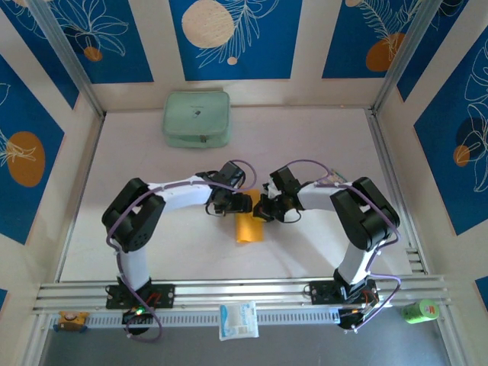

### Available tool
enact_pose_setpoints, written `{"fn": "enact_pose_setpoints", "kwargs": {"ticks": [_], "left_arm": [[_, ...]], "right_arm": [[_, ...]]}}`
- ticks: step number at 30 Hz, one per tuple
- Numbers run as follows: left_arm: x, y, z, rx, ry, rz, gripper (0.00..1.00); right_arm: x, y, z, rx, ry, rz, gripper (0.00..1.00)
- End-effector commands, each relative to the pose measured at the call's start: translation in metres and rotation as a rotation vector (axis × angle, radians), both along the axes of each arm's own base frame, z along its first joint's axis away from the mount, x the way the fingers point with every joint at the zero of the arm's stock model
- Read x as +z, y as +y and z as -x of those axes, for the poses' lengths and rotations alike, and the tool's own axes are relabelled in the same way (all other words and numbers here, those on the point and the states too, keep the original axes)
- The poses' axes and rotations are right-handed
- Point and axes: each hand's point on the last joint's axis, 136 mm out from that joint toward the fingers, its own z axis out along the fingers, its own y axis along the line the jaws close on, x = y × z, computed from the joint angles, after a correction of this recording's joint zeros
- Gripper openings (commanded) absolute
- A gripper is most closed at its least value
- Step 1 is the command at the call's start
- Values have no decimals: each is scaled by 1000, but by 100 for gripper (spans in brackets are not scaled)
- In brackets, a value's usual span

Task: Fold a paper plane with a square sheet of paper (pick it up from the middle)
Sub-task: Hold the square sheet of paper at the center of the table.

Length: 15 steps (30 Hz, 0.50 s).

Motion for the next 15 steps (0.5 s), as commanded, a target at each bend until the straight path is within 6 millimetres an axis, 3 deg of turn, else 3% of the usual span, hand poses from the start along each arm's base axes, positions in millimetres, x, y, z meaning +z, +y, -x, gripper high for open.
{"fn": "enact_pose_setpoints", "kwargs": {"ticks": [1,8,11,15], "left_arm": [[4,10,-6,39,-51,-12,73],[60,8,-10,47,-146,123,74],[70,-3,-9,11,-153,231,59],[77,-25,-2,-51,-108,396,26]], "right_arm": [[-22,-19,12,84,45,73,0],[-23,-21,3,126,36,89,0],[-25,-21,3,121,43,90,0],[-26,-24,3,105,51,109,0]]}}
